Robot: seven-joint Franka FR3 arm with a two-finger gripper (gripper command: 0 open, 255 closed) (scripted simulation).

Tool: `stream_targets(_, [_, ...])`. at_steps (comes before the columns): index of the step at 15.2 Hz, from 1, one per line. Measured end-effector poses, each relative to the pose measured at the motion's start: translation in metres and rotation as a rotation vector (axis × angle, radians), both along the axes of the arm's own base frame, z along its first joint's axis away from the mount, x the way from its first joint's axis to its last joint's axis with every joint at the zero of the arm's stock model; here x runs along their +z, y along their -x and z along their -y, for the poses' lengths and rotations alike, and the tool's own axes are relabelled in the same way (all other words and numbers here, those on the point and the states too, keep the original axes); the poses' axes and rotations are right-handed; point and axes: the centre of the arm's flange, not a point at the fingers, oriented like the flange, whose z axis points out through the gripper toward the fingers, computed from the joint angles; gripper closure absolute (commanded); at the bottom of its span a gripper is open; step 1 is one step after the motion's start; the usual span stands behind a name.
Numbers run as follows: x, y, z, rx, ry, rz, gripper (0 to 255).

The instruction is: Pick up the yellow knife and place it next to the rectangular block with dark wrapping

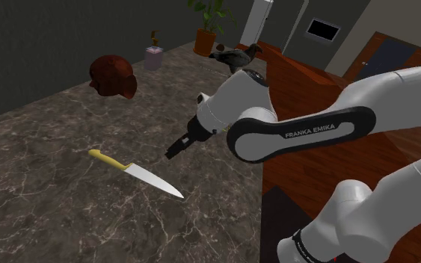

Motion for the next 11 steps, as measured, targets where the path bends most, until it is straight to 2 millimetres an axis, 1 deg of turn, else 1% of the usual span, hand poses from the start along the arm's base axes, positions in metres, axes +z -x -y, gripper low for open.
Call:
stream_targets(6, [-0.020,-0.010,-0.068,0.089,-0.040,0.063,0])
stream_targets(7, [-0.024,-0.017,-0.075,0.104,-0.047,0.074,0])
stream_targets(8, [-0.027,-0.019,-0.088,0.118,-0.054,0.084,0])
stream_targets(11, [-0.041,-0.022,-0.101,0.131,-0.060,0.093,0])
